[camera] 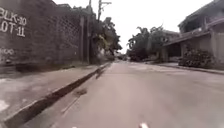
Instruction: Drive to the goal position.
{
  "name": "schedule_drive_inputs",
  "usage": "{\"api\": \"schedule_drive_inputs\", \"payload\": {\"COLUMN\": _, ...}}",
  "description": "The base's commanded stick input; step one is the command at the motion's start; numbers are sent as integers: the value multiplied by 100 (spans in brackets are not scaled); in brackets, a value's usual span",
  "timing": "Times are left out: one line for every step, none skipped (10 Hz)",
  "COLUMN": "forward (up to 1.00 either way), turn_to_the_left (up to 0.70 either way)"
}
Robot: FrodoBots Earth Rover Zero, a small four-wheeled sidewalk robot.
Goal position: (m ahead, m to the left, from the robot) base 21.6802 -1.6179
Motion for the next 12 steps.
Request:
{"api": "schedule_drive_inputs", "payload": {"forward": 70, "turn_to_the_left": 0}}
{"api": "schedule_drive_inputs", "payload": {"forward": 70, "turn_to_the_left": 0}}
{"api": "schedule_drive_inputs", "payload": {"forward": 70, "turn_to_the_left": 0}}
{"api": "schedule_drive_inputs", "payload": {"forward": 70, "turn_to_the_left": 0}}
{"api": "schedule_drive_inputs", "payload": {"forward": 70, "turn_to_the_left": 0}}
{"api": "schedule_drive_inputs", "payload": {"forward": 70, "turn_to_the_left": 0}}
{"api": "schedule_drive_inputs", "payload": {"forward": 70, "turn_to_the_left": 0}}
{"api": "schedule_drive_inputs", "payload": {"forward": 70, "turn_to_the_left": 0}}
{"api": "schedule_drive_inputs", "payload": {"forward": 70, "turn_to_the_left": -1}}
{"api": "schedule_drive_inputs", "payload": {"forward": 70, "turn_to_the_left": -6}}
{"api": "schedule_drive_inputs", "payload": {"forward": 70, "turn_to_the_left": -6}}
{"api": "schedule_drive_inputs", "payload": {"forward": 70, "turn_to_the_left": -3}}
